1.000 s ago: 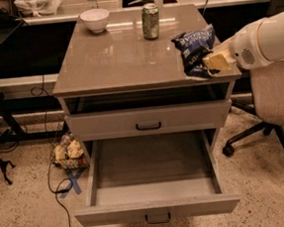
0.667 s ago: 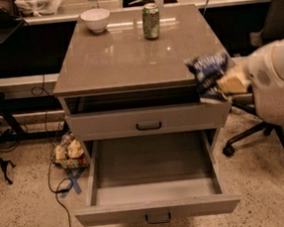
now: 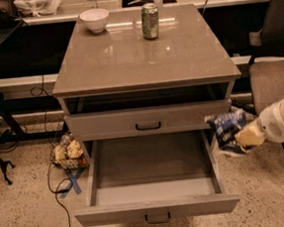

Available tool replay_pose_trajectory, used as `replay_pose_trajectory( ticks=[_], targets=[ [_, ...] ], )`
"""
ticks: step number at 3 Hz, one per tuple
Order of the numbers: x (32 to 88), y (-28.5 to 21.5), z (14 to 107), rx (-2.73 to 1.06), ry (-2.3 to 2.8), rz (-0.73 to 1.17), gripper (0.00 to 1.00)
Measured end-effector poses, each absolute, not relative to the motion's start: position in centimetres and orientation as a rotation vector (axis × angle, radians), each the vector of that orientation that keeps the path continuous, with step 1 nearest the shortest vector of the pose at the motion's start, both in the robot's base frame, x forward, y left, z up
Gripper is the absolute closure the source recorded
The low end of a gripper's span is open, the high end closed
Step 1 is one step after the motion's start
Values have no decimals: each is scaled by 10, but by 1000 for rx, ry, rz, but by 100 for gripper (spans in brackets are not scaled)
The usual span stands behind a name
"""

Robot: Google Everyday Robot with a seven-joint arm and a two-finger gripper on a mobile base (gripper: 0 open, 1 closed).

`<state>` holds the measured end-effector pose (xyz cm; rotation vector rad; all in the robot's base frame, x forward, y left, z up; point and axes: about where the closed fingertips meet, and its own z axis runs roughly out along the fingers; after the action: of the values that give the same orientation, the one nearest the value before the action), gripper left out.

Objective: Place blue chip bag into middle drawer

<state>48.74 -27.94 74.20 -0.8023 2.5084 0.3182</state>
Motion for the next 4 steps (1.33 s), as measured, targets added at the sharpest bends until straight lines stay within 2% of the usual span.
replay_pose_trajectory(
  ticks=[2,4],
  targets=[
    [477,-276,726,-811,2540,336,100],
    [469,-259,603,-769,2703,510,100]
  ],
)
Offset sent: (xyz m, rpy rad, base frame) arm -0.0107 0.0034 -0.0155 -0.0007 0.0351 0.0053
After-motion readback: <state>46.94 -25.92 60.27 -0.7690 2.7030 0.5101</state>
